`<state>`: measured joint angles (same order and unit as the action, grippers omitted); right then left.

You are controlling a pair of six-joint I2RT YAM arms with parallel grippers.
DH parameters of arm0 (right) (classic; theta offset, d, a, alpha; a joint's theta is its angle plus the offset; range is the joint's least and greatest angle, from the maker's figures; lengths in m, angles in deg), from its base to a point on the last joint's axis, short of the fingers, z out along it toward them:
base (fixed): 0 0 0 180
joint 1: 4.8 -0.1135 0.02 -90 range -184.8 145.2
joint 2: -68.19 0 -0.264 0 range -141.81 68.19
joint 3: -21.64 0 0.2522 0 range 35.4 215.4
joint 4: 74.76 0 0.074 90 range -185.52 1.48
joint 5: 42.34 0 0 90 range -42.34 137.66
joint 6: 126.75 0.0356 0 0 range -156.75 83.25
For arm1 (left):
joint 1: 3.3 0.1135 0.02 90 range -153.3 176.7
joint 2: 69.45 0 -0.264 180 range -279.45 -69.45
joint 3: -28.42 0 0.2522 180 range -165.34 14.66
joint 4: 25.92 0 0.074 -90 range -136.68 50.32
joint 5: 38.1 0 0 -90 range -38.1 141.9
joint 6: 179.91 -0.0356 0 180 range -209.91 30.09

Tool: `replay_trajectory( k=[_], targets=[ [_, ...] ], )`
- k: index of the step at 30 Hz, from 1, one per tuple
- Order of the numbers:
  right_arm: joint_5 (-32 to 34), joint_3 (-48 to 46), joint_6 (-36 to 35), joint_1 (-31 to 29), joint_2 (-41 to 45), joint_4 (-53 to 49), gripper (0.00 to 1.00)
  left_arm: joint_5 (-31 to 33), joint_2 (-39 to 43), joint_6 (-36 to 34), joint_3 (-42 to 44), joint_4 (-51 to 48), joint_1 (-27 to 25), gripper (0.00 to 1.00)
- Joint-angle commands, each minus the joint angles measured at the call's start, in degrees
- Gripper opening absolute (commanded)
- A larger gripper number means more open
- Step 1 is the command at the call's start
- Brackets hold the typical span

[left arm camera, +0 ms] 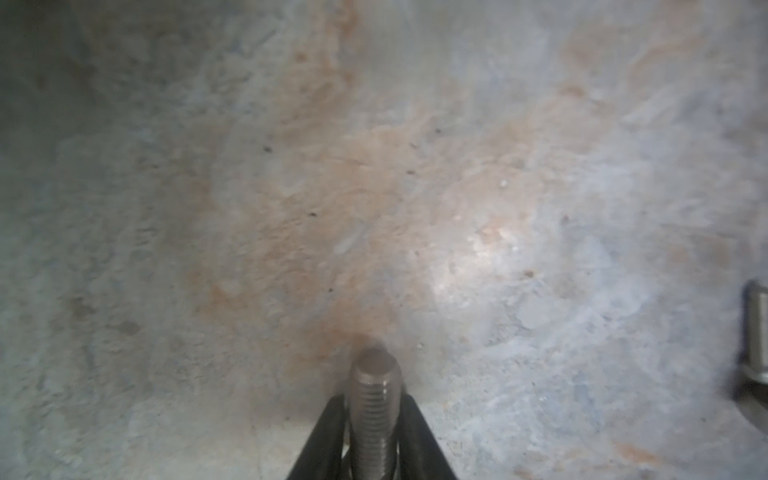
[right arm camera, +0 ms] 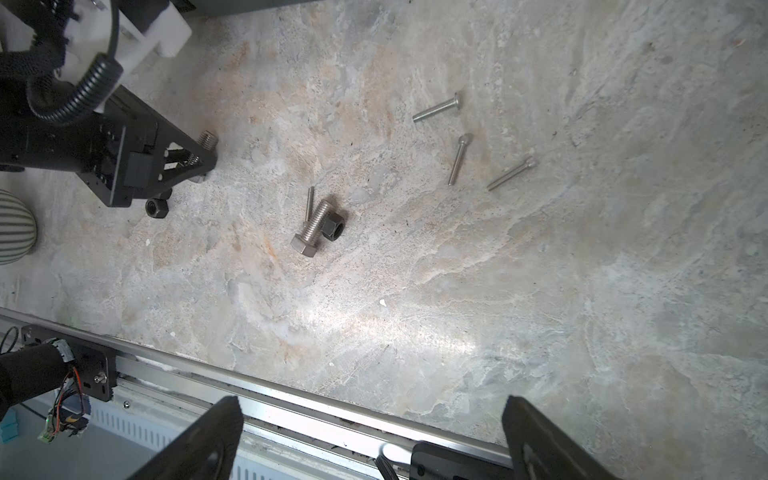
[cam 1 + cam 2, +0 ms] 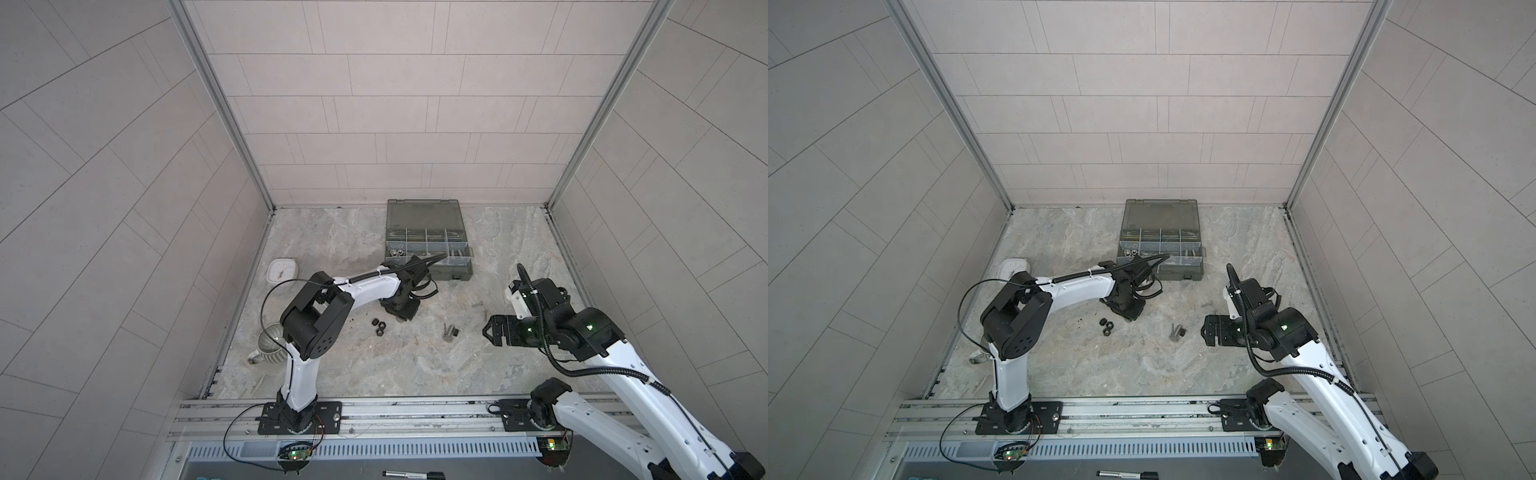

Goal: Sort the screws and nuts into containers
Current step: 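Lower and close the left gripper on the large hex bolt, then carry the bolt over the box and lower it into the bolt compartment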

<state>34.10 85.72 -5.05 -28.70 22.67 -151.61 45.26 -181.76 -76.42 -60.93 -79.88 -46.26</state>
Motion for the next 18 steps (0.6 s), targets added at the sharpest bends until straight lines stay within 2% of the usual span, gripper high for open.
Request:
replay_trajectory(
  k=[1, 10, 13, 18],
  targets=[
    [1.2, 1.1, -1.4, 0.6, -0.1, -1.5, 0.99, 0.9, -1.2, 0.0, -1.8, -2.0, -0.4, 0.24],
    [2.1, 4.0, -4.0, 2.7, -1.9, -2.0, 0.99, 1.1, -1.4, -1.5, -10.0, -8.5, -0.4, 0.2],
    [2.0, 5.8, -5.5, 3.9, -4.3, -1.8, 0.99, 0.7, -3.3, -3.2, -17.5, -12.8, -0.5, 0.2],
    [1.4, 9.4, -8.2, 6.6, -9.4, -0.5, 0.99, 1.4, -11.2, -6.8, -38.3, -21.4, -0.2, 0.2]
  ],
)
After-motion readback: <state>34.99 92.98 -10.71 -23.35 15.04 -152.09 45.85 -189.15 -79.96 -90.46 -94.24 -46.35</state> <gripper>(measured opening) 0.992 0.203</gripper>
